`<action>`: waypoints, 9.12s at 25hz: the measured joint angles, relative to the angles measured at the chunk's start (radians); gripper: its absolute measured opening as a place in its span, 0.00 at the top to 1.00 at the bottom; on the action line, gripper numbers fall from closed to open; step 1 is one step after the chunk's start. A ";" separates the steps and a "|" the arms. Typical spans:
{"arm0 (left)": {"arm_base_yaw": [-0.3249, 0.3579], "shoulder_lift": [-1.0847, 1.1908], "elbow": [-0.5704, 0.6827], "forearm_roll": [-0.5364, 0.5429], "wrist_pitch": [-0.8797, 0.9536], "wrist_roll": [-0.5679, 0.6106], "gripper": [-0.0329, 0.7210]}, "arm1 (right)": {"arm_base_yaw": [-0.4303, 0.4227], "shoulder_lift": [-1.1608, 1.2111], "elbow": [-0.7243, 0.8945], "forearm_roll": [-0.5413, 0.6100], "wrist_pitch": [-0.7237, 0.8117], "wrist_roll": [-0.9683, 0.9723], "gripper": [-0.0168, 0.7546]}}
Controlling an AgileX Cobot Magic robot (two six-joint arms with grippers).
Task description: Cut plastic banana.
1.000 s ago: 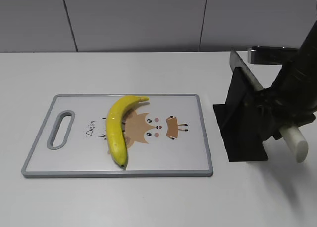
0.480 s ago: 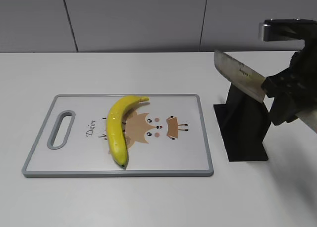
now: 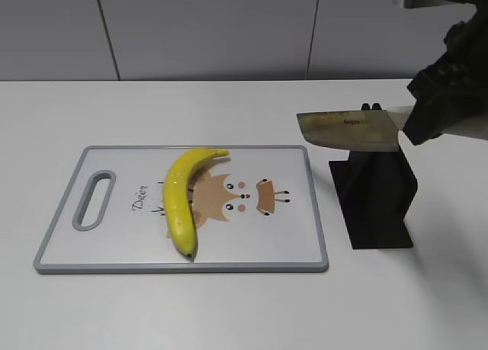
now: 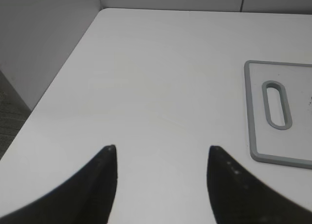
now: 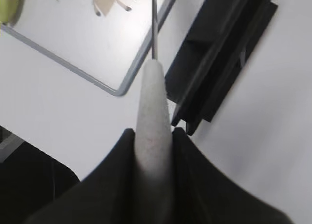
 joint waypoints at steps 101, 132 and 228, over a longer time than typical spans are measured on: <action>-0.317 1.809 -0.723 -0.542 -0.348 1.406 0.96 | 0.195 0.654 -0.455 0.078 -0.061 -0.867 0.74; -0.323 1.645 -0.728 -0.563 -0.311 1.416 0.93 | 0.196 0.530 -0.477 0.066 0.037 -0.833 0.75; -0.170 0.000 0.002 -0.173 0.003 0.168 0.20 | 0.183 -0.021 0.284 -0.483 -0.450 0.884 0.76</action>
